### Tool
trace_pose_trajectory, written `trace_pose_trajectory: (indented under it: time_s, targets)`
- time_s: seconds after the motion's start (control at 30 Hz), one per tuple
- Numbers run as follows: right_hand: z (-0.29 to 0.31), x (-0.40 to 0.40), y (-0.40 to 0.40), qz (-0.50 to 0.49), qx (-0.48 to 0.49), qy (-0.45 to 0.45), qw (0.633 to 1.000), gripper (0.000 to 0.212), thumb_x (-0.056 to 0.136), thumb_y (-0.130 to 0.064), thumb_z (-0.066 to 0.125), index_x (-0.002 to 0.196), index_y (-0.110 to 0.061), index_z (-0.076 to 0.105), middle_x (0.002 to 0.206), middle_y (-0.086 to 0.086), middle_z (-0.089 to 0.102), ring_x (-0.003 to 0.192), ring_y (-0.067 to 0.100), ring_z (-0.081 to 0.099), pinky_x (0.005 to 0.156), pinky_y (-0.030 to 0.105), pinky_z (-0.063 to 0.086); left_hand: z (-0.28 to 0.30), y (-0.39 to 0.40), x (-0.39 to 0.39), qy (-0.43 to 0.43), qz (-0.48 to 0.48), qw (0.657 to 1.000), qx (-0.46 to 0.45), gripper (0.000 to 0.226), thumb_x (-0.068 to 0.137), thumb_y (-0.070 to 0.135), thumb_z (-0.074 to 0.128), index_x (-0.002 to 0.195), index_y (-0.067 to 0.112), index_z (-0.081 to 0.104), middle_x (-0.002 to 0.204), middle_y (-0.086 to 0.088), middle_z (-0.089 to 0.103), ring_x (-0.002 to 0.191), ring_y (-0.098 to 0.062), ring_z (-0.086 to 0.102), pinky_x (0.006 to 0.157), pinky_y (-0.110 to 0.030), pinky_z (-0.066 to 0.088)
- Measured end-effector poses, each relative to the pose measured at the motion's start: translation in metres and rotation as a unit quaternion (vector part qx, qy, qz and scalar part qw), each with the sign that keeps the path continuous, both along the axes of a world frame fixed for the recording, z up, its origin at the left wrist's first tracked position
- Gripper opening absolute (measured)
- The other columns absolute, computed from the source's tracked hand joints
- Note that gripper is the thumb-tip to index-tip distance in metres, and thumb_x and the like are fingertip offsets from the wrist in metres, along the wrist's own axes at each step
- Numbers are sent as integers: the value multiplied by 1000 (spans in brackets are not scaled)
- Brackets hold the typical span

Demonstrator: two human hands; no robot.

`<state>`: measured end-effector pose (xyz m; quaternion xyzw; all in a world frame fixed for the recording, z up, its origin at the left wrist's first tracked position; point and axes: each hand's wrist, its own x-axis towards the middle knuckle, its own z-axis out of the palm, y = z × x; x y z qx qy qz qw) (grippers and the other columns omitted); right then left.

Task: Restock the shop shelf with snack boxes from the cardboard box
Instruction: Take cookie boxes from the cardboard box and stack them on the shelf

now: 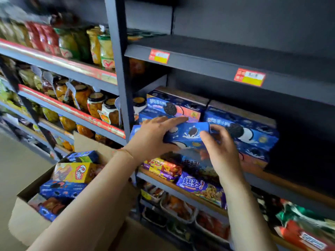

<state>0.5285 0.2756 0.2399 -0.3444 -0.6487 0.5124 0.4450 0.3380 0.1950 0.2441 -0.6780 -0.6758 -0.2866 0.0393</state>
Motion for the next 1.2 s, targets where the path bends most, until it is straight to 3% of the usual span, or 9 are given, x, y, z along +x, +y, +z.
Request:
trace_pose_trajectory:
  time_s: [0.07, 0.2, 0.3, 0.37, 0.43, 0.6, 0.8, 1.1, 1.2]
  targets:
    - [3, 8, 3, -3, -52, 38, 998, 8, 93, -25, 65, 98, -31, 62, 85, -8, 72, 66, 28, 66, 66, 43, 55, 6, 8, 1, 30, 32, 998, 45, 81, 69, 59, 72, 141, 31, 48, 120, 1, 65, 115, -26, 57, 101, -43, 36]
    - [5, 13, 10, 17, -87, 72, 994, 18, 93, -30, 66, 109, -34, 59, 97, -8, 74, 73, 21, 72, 76, 44, 61, 15, 16, -9, 60, 55, 994, 72, 71, 70, 65, 67, 132, 31, 57, 122, 4, 64, 118, -25, 55, 108, -55, 31]
    - [4, 10, 15, 35, 55, -60, 996, 43, 85, -43, 74, 122, -38, 52, 118, -8, 65, 98, 8, 67, 83, 30, 56, 24, 24, -25, 80, 55, 994, 49, 65, 73, 52, 75, 132, 29, 60, 124, 1, 64, 121, -30, 53, 110, -59, 25]
    - [3, 5, 21, -16, 166, -160, 973, 57, 79, -41, 80, 128, -36, 50, 122, -7, 51, 103, 4, 58, 77, 18, 47, 32, 31, -32, 95, 57, 993, 34, 66, 74, 38, 82, 135, 29, 59, 129, -1, 63, 126, -31, 50, 113, -61, 19]
    - [6, -4, 24, -68, 230, -204, 949, 59, 80, -34, 80, 131, -29, 52, 122, -1, 46, 101, 9, 55, 68, 11, 40, 38, 37, -37, 117, 56, 991, 26, 67, 76, 34, 83, 137, 29, 57, 137, -1, 59, 132, -30, 45, 115, -61, 15]
    - [5, -26, 30, -80, 255, -228, 936, 59, 84, -30, 77, 136, -19, 50, 126, 5, 53, 111, 19, 56, 76, 20, 39, 39, 48, -52, 127, 63, 990, 3, 67, 83, 41, 77, 143, 31, 50, 148, -1, 48, 139, -27, 38, 117, -54, 11]
    - [9, -39, 25, -108, 262, -206, 937, 57, 83, -23, 79, 133, -17, 54, 124, 7, 55, 100, 1, 45, 70, -6, 34, 29, 51, -72, 125, 48, 990, 54, 64, 81, 38, 79, 139, 27, 54, 139, -3, 54, 129, -31, 47, 113, -57, 23]
    - [4, -60, 25, -131, 215, -247, 936, 59, 86, -25, 75, 139, -18, 50, 128, 8, 49, 104, 7, 47, 66, -1, 37, 18, 62, -86, 130, 39, 991, 18, 65, 88, 46, 69, 146, 30, 46, 145, -3, 48, 137, -28, 38, 115, -51, 20]
    - [0, -64, 26, -135, 200, -260, 935, 62, 88, -28, 73, 142, -19, 47, 130, 9, 49, 113, 17, 55, 78, 14, 43, 13, 66, -87, 131, 43, 990, 3, 67, 87, 47, 69, 147, 30, 45, 145, -4, 46, 136, -29, 37, 112, -47, 23]
